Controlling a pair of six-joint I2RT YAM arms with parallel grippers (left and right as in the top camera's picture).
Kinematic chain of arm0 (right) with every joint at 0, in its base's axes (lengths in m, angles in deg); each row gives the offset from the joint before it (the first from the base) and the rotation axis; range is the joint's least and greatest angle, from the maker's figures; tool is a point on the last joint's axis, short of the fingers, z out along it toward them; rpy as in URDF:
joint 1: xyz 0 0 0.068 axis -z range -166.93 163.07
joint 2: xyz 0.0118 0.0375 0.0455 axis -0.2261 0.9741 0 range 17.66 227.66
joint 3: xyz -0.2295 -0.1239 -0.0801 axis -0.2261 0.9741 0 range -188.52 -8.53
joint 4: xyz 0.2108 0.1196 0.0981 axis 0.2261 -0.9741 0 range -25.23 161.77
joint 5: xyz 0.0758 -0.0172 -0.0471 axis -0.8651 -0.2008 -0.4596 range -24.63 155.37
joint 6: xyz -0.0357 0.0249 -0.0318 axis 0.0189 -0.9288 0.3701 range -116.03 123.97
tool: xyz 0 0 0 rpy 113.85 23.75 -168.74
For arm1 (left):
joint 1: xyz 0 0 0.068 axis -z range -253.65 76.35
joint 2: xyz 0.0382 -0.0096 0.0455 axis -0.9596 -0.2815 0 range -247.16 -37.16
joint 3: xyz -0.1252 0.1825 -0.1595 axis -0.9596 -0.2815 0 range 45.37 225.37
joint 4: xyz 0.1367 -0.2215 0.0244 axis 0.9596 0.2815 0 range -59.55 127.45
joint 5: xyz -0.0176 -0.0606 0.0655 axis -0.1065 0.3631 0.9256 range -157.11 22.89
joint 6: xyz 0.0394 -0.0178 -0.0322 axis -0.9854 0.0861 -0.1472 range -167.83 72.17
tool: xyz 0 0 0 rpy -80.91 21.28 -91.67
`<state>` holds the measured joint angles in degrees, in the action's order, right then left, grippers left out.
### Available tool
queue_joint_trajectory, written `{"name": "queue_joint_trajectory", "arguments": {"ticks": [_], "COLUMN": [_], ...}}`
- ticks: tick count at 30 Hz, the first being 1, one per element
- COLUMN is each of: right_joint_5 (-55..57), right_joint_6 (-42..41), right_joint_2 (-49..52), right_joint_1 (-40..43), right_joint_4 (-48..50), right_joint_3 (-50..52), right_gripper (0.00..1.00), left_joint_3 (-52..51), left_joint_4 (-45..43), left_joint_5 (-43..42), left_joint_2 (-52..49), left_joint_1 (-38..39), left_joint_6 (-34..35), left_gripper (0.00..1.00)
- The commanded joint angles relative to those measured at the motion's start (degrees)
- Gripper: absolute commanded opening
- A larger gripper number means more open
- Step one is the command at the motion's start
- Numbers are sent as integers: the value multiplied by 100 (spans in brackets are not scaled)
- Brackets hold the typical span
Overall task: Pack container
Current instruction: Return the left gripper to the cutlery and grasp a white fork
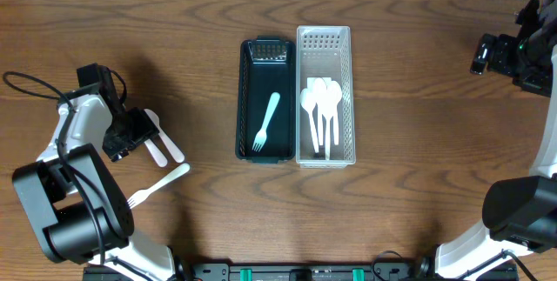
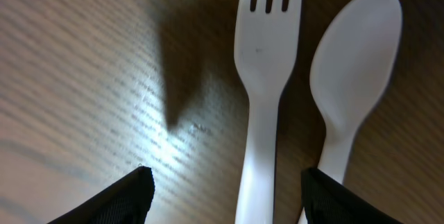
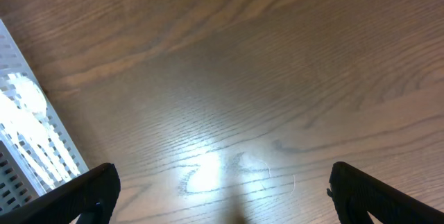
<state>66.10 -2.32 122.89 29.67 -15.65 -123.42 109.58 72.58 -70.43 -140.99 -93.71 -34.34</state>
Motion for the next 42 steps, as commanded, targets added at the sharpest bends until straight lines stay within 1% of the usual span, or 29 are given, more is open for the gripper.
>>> {"name": "queue_joint_trajectory", "arguments": {"ticks": [1, 7, 11, 13, 14, 16, 17, 23, 24, 25, 27, 29, 31, 36, 39, 42], "right_joint_5": [-7, -7, -7, -7, -7, -7, -7, -2, -2, -2, -2, -2, -2, -2, -2, -2], "right_joint_6": [81, 83, 81, 83, 81, 83, 83, 125, 125, 125, 125, 125, 125, 125, 125, 125], "right_joint_2": [22, 22, 22, 22, 22, 22, 22, 22, 22, 22, 22, 22, 22, 22, 22, 22], "right_joint_1": [-7, -7, -7, -7, -7, -7, -7, -7, -7, -7, -7, -7, -7, -7, -7, -7], "right_joint_4": [-35, -96, -109, -109, -109, -109, -109, -133, -133, -133, -131, -131, -131, -131, -131, -131], "right_joint_3": [37, 37, 37, 37, 37, 37, 37, 37, 37, 37, 37, 37, 37, 37, 37, 37], "right_gripper": [99, 99, 99, 99, 99, 99, 99, 99, 99, 99, 99, 99, 99, 99, 99, 99], "left_joint_3": [-20, -20, -20, -17, -17, -17, -11, 44, 44, 44, 44, 44, 44, 44, 70, 234], "left_joint_4": [-81, -221, -260, -260, -260, -295, -330, -391, -393, -407, -431, -450, -463, -479, -455, -236], "left_joint_5": [-22, -17, -17, -17, -17, -17, -22, -20, -20, -22, -22, -22, -22, -37, -37, -37], "left_joint_2": [-317, -802, -922, -920, -920, -920, -920, -920, -920, -920, -920, -920, -920, -920, -914, -800], "left_joint_1": [-13, -13, -13, -13, -13, -15, -20, -20, -20, -17, -20, -17, -17, -17, -17, -17], "left_joint_6": [85, 101, 101, 98, 98, 101, 105, 168, 168, 168, 173, 186, 188, 188, 188, 186], "left_gripper": [70, 70, 70, 69, 64, 48, 45, 44, 41, 34, 24, 19, 8, 6, 6, 6]}}
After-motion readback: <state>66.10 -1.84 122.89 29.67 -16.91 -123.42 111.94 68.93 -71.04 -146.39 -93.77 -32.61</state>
